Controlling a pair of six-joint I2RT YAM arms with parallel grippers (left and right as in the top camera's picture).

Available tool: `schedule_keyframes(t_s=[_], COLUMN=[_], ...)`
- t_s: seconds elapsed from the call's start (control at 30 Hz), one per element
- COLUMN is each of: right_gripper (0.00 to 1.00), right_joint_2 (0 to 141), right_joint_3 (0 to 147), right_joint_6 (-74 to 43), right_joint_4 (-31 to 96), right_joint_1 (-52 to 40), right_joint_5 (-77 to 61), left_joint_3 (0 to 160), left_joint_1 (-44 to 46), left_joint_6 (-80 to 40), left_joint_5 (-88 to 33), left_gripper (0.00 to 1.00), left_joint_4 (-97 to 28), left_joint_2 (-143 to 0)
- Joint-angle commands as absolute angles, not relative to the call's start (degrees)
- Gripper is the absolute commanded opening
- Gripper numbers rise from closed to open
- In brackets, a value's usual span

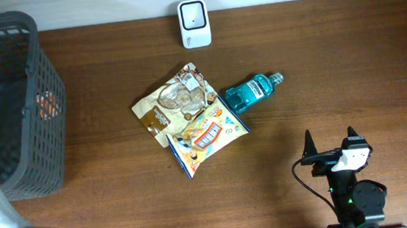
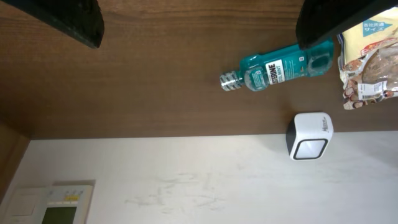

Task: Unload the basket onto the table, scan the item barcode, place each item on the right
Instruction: 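Reach into the basket and grasp the small orange Kleenex pack, then drop the Kleenex pack onto the pile of items on the table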

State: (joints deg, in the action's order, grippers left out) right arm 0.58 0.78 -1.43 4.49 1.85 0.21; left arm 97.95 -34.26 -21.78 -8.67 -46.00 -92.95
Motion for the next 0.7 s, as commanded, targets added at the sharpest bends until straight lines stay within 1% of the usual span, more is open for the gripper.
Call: schedule_keyframes(t_s=[0.0,0.1,0.2,0.3,0.4,0.53,0.67], right_gripper=[0.98,0.98,0.98,0.98,0.99,0.99,0.98], right_joint_2=[0.2,0.2,0.2,0.2,0.2,0.2,0.2], right_joint_3=[0.3,0.3,0.3,0.3,0.3,0.3,0.3], right_joint_6=[-1.5,-1.5,-1.5,-1.5,-1.5,-1.5,-1.5], right_joint_4=[4.7,4.7,4.7,4.7,4.7,4.7,4.7], right_joint_1=[2.2,2.2,2.2,2.2,2.2,2.2,2.2], right_joint_5=[0.7,0.7,0.7,0.7,0.7,0.7,0.7], left_joint_3=[98.8,98.7,98.7,98.1,95.7,91.0,90.5], left_joint_1=[-32.2,-26.9,-17.4,-5.7,5.1,16.5,23.3], left_joint_6=[-16.8,-16.6,-16.6,-16.7,-16.6,-16.6,-16.6], left_joint_5=[-23.5,-30.4,-34.2,-34.1,-31.9,-26.1,-22.0], left_gripper=[0.0,0.0,0.0,0.0,0.0,0.0,0.0], left_joint_4=[-45.6,-45.9,-46.1,-47.9,-53.3,-54.8,-54.8], left_joint_2=[-85.2,-79.9,-76.6,-77.3,-81.0,-90.0,-100.6])
